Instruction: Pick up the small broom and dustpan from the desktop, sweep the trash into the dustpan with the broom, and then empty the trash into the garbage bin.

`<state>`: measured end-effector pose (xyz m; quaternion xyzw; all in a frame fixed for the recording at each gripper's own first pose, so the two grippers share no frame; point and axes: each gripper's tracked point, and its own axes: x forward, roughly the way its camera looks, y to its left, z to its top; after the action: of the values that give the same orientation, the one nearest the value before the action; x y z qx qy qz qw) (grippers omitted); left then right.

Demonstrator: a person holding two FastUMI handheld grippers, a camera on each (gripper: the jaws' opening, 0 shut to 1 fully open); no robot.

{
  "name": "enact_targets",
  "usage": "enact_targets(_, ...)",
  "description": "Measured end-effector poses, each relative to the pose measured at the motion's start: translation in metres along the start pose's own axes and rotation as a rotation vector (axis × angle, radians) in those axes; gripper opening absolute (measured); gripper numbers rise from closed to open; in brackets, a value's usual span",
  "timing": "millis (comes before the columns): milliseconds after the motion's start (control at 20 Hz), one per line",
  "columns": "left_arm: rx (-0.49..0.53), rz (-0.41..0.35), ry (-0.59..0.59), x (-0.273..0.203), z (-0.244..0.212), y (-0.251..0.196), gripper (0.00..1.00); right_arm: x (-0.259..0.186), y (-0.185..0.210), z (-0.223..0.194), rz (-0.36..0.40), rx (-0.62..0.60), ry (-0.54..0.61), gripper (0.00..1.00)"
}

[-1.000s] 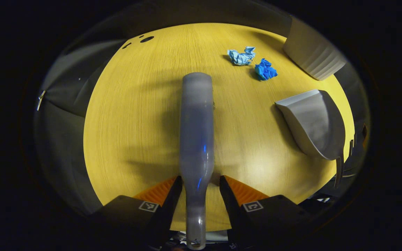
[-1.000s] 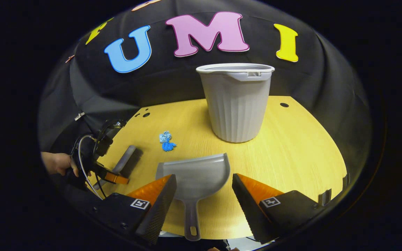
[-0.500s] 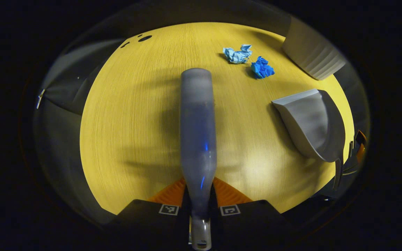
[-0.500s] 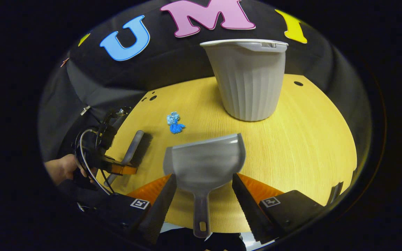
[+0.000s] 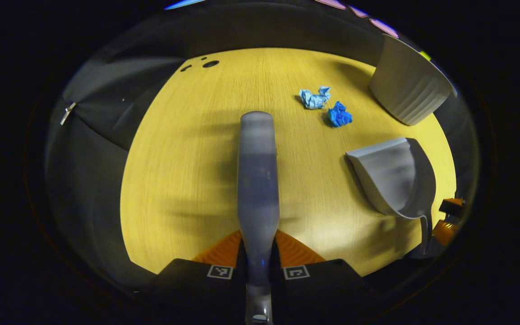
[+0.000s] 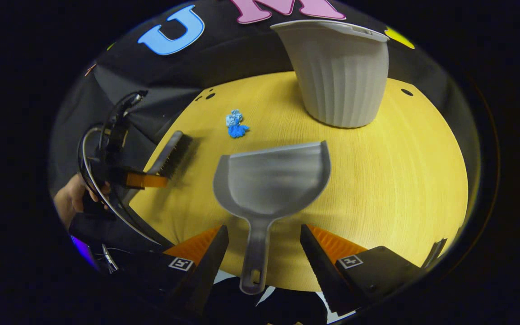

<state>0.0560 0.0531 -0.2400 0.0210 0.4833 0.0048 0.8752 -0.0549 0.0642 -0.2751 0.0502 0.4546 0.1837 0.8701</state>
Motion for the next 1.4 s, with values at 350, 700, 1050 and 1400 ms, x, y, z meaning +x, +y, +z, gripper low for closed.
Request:
enact_targets(350, -0.017, 0.001, -0.052, -0.026, 0.024, 0.002, 0.26, 0.04, -0.011, -0.022, -0.061, 0.045, 0.092, 0.99)
enact_targets(700, 0.032, -0.017, -0.049, -0.019, 0.048, 0.005, 0.26, 0.07, -0.003, -0.016, -0.164, 0.042, 0.118, 0.91)
enact_targets(1050, 0.162, -0.07, -0.054, 0.007, 0.08, 0.023, 0.26, 0.074, -0.007, -0.018, -0.286, 0.001, 0.15, 0.45)
enact_targets(1400, 0.373, -0.106, -0.041, 0.053, 0.13, 0.035, 0.29, 0.067, -0.014, -0.023, -0.258, -0.042, 0.223, 0.35)
